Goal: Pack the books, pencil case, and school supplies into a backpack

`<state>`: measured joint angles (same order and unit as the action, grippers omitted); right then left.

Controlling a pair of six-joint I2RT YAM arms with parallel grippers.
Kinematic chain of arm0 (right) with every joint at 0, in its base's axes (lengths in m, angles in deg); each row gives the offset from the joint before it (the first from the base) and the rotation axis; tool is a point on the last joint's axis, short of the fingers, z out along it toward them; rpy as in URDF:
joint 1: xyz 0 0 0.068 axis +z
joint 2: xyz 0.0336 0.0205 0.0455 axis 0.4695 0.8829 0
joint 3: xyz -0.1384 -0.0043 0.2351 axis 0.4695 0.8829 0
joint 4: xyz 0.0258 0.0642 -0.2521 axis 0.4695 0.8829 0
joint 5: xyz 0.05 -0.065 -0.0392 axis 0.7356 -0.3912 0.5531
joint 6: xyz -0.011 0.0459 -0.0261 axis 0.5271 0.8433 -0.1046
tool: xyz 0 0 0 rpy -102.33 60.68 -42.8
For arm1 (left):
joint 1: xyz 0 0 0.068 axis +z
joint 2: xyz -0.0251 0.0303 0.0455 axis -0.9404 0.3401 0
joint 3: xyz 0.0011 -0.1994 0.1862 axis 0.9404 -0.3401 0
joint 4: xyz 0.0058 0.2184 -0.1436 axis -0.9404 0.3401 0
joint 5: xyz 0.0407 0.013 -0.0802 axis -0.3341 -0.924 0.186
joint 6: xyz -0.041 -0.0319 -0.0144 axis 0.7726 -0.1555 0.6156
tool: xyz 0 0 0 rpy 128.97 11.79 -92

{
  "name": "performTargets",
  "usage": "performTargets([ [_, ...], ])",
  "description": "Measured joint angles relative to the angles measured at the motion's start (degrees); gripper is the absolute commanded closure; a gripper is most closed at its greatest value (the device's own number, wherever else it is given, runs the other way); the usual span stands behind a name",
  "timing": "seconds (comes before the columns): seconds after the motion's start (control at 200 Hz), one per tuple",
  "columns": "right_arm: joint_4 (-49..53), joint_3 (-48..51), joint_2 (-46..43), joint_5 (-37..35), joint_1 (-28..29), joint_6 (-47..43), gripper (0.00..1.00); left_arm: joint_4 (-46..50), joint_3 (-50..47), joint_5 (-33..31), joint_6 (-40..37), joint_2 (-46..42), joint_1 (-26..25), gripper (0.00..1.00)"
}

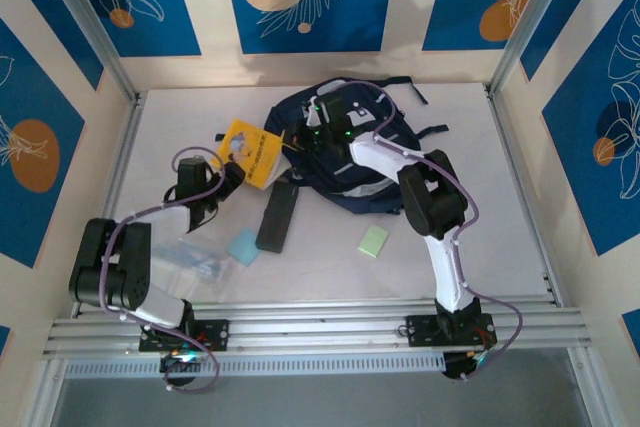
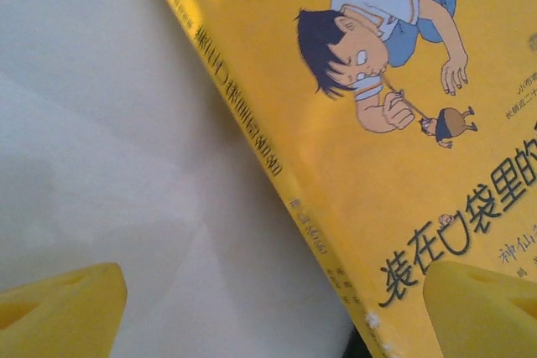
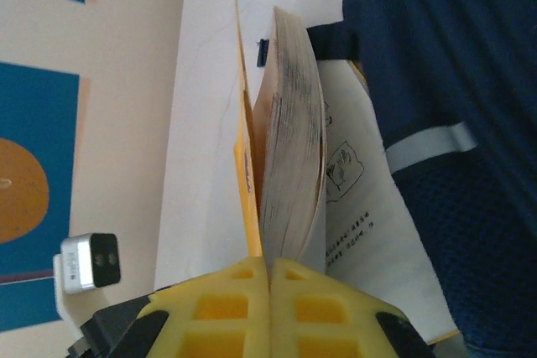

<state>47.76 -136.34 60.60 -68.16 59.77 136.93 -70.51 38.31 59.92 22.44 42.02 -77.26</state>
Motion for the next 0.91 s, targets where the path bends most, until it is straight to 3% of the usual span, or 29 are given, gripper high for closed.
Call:
performTargets([
  [0.255, -4.5, 5.9, -2.1, 1.3, -1.8, 3.9, 1.0, -12.7, 0.7, 0.8, 5.4, 8.3, -3.5, 0.1],
  [0.555, -8.4, 9.5, -2.3, 2.7, -3.3, 7.1, 1.0, -20.0, 3.5, -0.1, 8.6, 13.5, -6.6, 0.2],
  [0.71, -9.2, 10.0, -2.4, 3.0, -3.4, 7.9, 1.0, -21.6, 3.7, -0.4, 9.8, 15.2, -6.7, 0.4],
  [0.905, -10.5, 10.4, -2.8, 3.3, -3.8, 8.5, 1.0, -21.8, 3.7, -2.2, 10.1, 15.0, -6.6, 0.73],
])
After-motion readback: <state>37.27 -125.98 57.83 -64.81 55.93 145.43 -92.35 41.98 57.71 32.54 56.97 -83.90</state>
